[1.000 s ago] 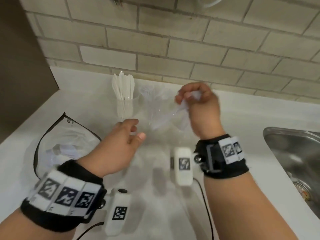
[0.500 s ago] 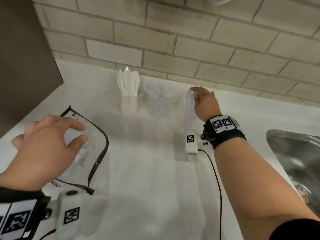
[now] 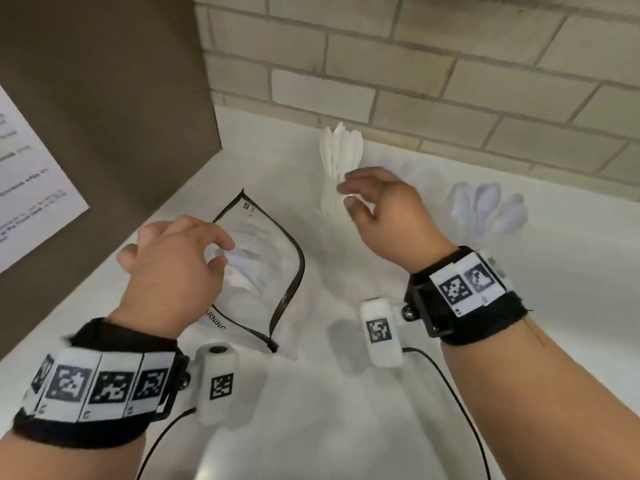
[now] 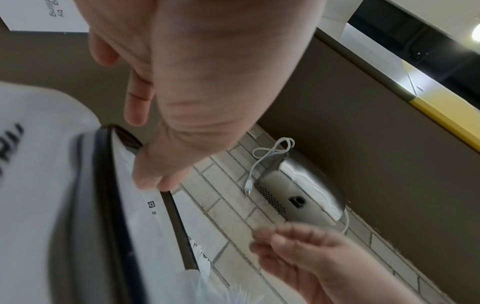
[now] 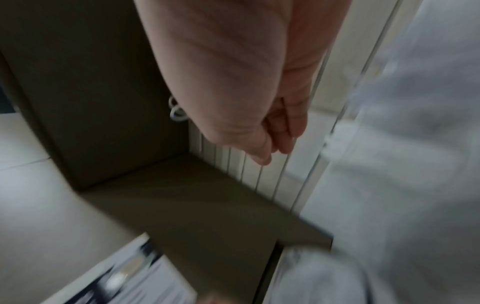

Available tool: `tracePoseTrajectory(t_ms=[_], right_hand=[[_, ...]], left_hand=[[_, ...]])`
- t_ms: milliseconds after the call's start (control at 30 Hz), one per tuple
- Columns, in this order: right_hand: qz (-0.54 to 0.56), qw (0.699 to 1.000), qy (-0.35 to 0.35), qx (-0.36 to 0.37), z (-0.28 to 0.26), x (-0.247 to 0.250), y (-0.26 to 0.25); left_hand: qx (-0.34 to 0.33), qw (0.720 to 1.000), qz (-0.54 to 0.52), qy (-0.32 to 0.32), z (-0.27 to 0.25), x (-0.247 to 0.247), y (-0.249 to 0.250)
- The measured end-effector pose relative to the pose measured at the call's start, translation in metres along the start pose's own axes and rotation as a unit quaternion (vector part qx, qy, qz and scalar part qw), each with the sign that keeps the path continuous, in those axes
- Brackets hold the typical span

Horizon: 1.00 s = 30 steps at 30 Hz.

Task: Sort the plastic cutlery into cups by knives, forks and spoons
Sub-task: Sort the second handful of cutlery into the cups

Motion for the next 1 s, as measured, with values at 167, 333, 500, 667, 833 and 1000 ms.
tracePoseTrajectory(t_ms=[167, 333, 500, 667, 833, 1000], right_hand=[[0.045, 0.98, -0.181, 0.075, 0.007, -0.102, -0.063], [-0.128, 0.905, -0.4, -0.07, 0.008, -0.167, -0.042], [-0.155, 0.891, -0.414, -0.102, 0.0, -0.179, -0.037], [-0.089, 0.88, -0.441, -0.156, -0.001, -0.183, -0.04], [-0.063, 0.88, -0.432, -0.187, -0.003, -0.181, -0.04], [-0.065, 0.88, -0.424, -0.202, -0.003, -0.178, -0.032]], left_hand=[[-0.039, 0.994, 0.015, -0.103, -0.005, -0.012, -0.003], [-0.016, 0.968, 0.085, -0.235, -0.007, -0.042, -0.019], [0.012, 0.968, 0.047, -0.246, -0.005, -0.058, -0.031], [0.0, 0.967, -0.002, -0.253, 0.001, -0.065, -0.033], [-0.005, 0.968, -0.063, -0.243, -0.002, -0.062, -0.023], [0.005, 0.972, -0.091, -0.215, -0.004, -0.057, -0.013]])
Point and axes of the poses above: each hand's wrist, its own z-axis towards the middle knuckle, its own x-axis out of the back of the hand, y = z × x, the point moved 5 cm from there along z, towards the middle knuckle, and after that the axes turned 10 degrees about z, right-handed, at the moved point
